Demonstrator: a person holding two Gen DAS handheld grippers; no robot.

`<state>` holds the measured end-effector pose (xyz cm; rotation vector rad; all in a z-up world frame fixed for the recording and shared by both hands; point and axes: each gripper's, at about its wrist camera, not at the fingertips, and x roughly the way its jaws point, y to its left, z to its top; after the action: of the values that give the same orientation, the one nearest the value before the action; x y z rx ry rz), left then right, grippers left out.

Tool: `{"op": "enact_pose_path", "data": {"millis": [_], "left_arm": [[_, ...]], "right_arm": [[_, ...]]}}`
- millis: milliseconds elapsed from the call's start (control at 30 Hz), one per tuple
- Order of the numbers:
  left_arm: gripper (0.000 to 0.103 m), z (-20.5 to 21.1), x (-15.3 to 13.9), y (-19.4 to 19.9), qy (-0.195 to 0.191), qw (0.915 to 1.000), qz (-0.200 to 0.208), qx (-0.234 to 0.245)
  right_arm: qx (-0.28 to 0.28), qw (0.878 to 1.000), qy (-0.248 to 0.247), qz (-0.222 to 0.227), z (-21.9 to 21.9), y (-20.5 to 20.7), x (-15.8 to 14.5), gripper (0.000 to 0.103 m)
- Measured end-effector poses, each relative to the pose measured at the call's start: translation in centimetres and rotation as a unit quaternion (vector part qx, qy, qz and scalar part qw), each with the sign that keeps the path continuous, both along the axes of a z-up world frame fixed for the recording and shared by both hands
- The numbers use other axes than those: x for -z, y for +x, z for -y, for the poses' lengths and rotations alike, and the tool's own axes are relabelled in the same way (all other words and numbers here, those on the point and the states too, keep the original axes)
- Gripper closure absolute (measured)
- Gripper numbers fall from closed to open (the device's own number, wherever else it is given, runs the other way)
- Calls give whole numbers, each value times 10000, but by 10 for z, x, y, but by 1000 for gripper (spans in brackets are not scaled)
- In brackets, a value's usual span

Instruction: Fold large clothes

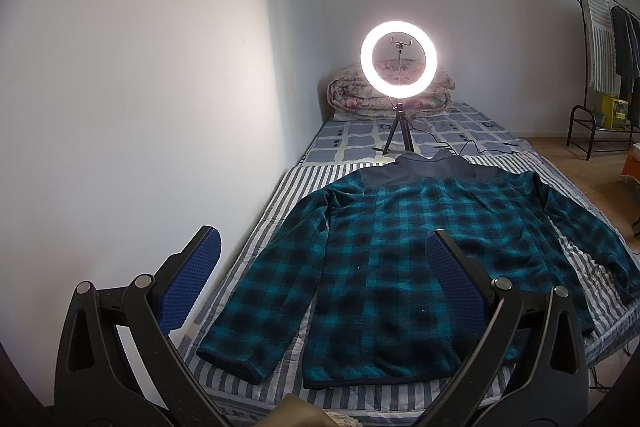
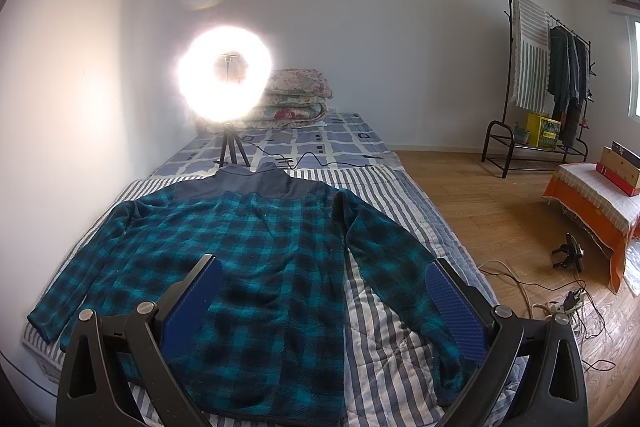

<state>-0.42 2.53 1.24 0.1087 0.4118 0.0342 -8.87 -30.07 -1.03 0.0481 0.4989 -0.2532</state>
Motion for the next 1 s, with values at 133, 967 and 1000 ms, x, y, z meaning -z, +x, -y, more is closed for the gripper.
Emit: {"op": "enact_pose_path", "data": {"millis": [133,967,1000], "left_arm": [[0,-4,4,1,15,10000,-25,-24],[0,-50,49,35,-227,9938,-990,-447],[0,-53,51,38,-306,9930,-1063,-404]], "right_arm": [[-68,10000,19,-18,-7,5,0,0],[-649,9978,-90,-108,-73,53,4,0],[-652,9977,-124,-108,-75,54,4,0]]}}
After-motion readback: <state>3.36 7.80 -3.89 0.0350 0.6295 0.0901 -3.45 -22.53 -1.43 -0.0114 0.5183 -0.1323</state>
